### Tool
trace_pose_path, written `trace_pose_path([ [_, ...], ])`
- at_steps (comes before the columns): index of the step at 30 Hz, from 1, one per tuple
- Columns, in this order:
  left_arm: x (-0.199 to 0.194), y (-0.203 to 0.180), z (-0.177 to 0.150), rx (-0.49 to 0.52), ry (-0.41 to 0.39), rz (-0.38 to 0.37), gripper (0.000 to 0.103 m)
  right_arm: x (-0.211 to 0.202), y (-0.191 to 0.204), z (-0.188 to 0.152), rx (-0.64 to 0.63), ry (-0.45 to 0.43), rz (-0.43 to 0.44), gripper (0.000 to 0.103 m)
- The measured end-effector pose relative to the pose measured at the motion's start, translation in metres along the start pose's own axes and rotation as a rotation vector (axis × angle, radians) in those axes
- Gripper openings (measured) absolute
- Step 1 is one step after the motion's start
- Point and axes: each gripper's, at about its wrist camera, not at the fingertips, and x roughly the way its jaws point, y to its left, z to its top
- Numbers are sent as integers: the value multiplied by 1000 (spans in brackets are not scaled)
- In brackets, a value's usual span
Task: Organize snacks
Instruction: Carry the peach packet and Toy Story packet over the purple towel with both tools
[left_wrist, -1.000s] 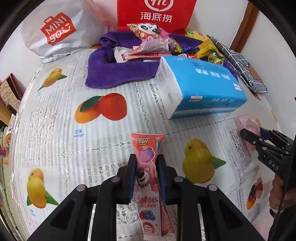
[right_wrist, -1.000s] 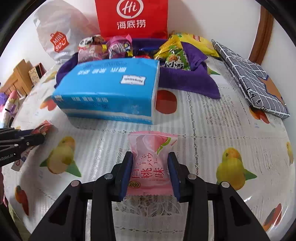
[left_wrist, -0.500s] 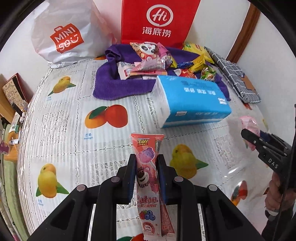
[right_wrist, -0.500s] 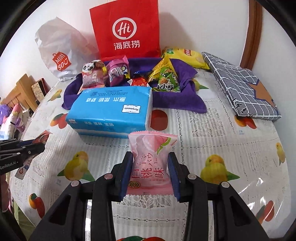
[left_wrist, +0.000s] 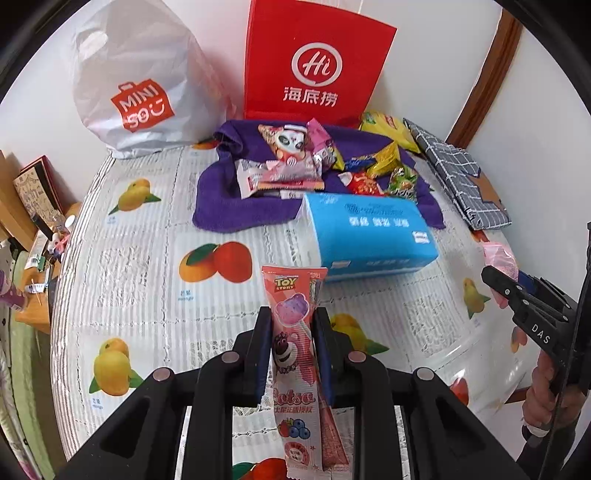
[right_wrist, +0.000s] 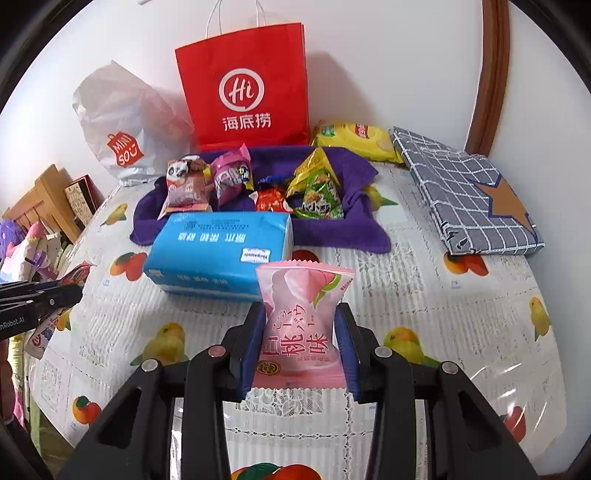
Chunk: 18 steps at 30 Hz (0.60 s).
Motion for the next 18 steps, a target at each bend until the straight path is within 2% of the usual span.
trace_pose_path([
  [18,-16,-16,56,11,-69,-5,22,-12,-16,48,25,-46,-10,38],
])
